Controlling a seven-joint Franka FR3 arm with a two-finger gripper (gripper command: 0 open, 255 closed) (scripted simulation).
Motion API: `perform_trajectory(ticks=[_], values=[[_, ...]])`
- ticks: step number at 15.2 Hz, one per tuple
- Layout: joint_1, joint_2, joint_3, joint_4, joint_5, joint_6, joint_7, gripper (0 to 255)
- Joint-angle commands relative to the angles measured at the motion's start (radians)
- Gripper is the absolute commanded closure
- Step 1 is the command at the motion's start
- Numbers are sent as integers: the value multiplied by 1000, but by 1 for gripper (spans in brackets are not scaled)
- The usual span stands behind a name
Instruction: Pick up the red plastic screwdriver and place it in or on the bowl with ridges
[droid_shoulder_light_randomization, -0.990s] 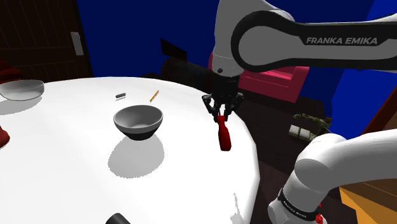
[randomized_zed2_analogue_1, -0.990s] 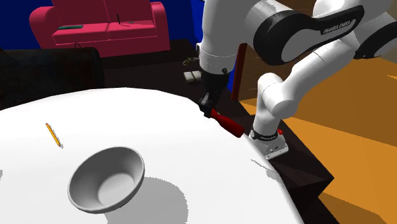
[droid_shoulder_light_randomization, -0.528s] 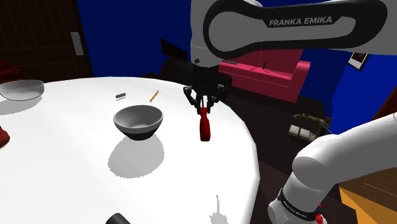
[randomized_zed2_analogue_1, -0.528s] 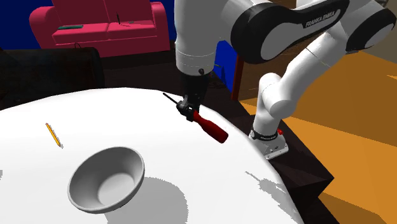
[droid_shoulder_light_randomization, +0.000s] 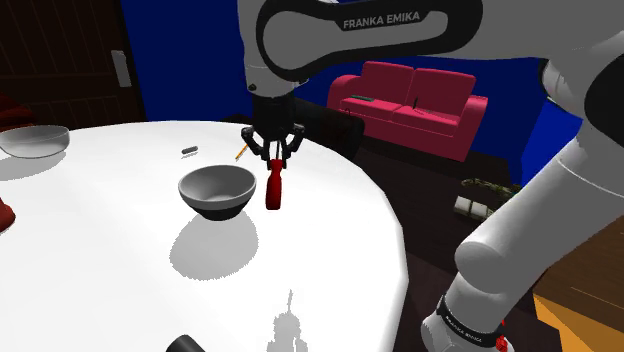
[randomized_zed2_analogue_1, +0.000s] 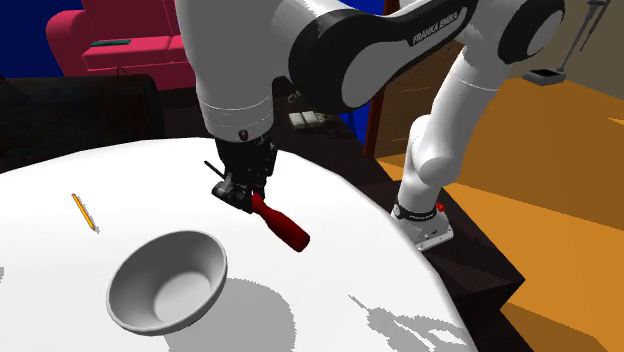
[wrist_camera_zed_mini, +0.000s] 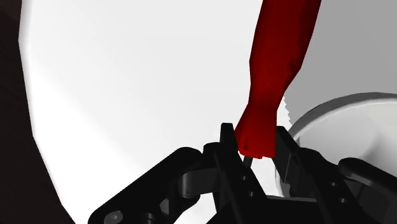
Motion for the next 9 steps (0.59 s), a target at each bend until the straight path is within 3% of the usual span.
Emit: perform_trajectory(ticks=[1,5,9], values=[[-9,120,50,104,-75,-17,63,255],[45,370,102,326,-255,-88,178,255],[197,613,76,608,-420,-201,240,255]])
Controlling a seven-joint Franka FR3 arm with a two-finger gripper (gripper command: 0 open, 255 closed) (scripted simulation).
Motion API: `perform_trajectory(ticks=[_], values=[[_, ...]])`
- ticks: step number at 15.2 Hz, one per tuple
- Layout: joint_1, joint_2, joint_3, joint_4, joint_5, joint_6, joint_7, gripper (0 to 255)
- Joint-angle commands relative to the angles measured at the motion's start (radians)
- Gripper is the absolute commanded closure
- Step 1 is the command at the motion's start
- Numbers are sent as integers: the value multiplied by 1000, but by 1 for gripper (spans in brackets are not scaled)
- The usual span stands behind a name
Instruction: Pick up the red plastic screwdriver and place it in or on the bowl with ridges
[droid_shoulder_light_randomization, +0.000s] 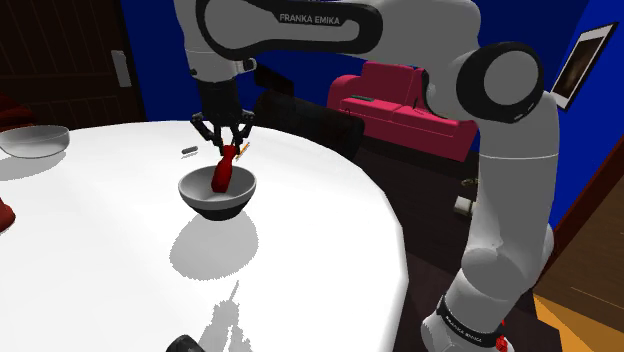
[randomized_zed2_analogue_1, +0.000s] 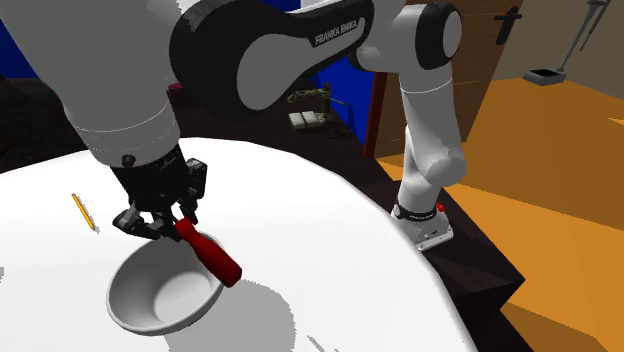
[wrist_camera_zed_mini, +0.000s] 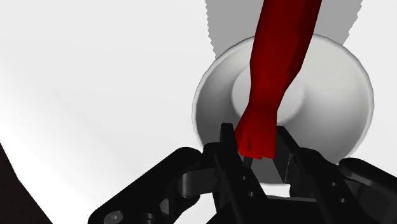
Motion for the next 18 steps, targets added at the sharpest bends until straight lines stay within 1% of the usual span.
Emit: perform_trajectory(ticks=[1,3,10,18], values=[[87,124,-22,153,-82,-56,18,255],[192,244,-57,345,-150,-131,9,255],[133,211,-49,187,-128,-16,34,255],[91,200,-47,52,-125,98,60,255]])
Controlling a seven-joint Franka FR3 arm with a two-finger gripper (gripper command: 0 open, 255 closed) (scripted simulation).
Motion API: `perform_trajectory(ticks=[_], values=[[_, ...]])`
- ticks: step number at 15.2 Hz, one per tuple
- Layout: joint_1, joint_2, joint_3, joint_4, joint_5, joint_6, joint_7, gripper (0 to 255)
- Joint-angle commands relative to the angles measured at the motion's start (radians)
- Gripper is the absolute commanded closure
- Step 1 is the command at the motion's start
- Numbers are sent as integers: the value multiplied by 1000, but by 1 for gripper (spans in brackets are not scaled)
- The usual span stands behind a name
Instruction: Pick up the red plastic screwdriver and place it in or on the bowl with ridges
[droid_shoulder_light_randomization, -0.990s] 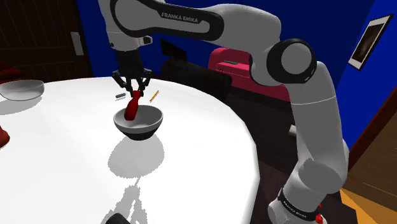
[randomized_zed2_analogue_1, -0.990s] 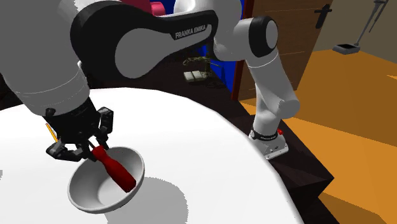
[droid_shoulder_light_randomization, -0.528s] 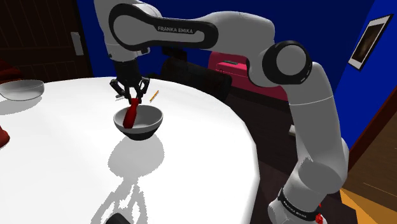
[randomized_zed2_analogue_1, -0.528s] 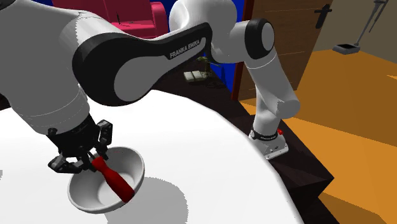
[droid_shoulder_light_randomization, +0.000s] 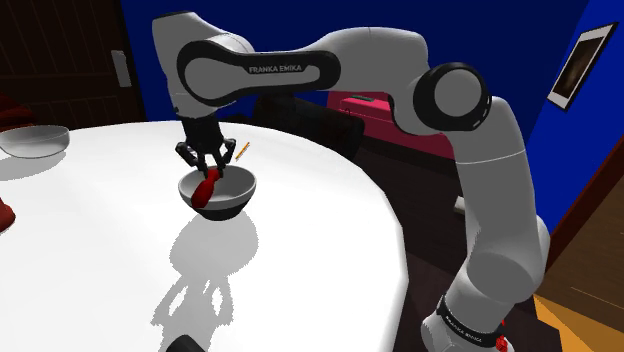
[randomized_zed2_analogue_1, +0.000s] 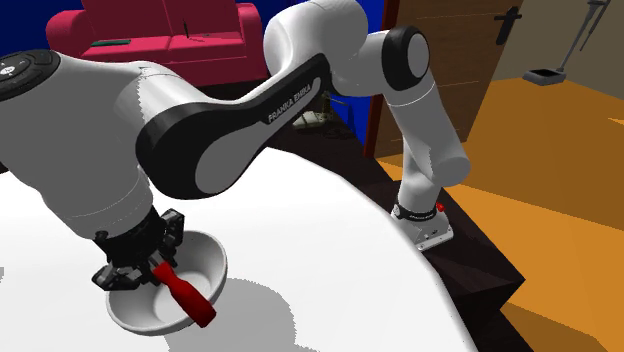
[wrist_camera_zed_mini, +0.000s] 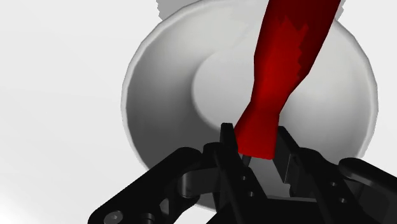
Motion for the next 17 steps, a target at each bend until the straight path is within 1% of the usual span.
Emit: perform_trajectory(ticks=[1,8,9,14,17], values=[[-11,-7,2,-28,4,19,3,255],[-11,-7,2,-28,4,19,3,255],[-11,-7,2,-28,3,19,3,0],[-11,-7,2,-28,3,19,3,0],[39,8,0,104,-2,-90,-12,0]])
